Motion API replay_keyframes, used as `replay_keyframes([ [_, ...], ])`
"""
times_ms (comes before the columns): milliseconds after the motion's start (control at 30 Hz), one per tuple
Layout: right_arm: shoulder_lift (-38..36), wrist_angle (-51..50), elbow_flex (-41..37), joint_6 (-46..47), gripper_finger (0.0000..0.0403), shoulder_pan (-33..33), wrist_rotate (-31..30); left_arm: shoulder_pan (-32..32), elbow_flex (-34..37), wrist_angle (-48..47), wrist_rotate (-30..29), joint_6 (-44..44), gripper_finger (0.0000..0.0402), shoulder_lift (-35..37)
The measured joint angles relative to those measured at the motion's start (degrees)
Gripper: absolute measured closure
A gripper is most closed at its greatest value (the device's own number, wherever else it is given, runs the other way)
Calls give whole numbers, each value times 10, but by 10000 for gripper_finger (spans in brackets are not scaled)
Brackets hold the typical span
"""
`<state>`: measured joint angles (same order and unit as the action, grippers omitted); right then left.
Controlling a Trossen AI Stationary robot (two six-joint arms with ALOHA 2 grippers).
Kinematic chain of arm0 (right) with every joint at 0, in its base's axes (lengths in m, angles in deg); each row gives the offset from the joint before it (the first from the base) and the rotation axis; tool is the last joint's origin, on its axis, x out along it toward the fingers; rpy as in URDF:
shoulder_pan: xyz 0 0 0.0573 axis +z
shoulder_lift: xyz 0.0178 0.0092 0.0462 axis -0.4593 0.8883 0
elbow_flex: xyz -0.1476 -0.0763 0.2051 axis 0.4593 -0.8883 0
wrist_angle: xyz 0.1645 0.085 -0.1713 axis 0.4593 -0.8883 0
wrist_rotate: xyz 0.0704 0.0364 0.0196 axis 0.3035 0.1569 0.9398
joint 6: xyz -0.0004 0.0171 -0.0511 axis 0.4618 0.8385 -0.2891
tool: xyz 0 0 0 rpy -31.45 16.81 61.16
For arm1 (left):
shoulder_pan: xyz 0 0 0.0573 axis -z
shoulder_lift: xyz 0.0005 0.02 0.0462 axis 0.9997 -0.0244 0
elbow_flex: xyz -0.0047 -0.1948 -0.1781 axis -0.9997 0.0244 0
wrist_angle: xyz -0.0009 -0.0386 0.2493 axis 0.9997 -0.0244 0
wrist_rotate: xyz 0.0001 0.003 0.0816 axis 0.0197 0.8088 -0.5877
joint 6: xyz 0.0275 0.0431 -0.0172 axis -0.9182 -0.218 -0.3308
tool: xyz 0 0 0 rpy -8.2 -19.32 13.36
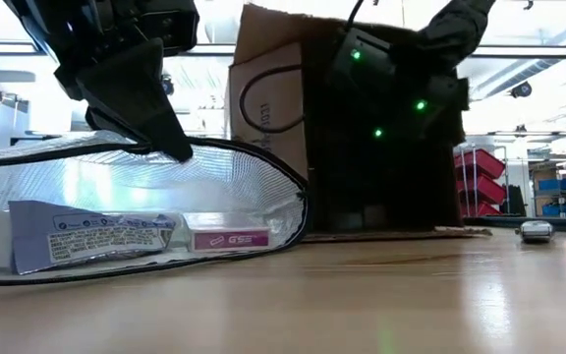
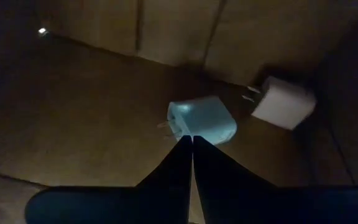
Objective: Unpack boxes
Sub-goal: Put the blue charger adapter into the white zip bag
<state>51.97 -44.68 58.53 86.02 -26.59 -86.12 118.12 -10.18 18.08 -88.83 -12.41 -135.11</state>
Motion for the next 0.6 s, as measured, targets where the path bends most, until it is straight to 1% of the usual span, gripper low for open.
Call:
replay_keyframes([
  [67,0,19,-6,9,403,-11,1,0,0,1,0,0,402,0],
  [167,0,36,-8,54,403,-25,-1,0,0,1,0,0,402,0],
  [233,9,62,-9,77,403,-31,-10,0,0,1,0,0,402,0],
  [333,25,85,-9,101,403,-34,-1,0,0,1,0,0,402,0],
  [467,39,81,-13,124,403,-16,-5,0,0,3,0,0,402,0],
  [600,41,78,-36,162,403,4,-5,0,0,3,0,0,402,0],
])
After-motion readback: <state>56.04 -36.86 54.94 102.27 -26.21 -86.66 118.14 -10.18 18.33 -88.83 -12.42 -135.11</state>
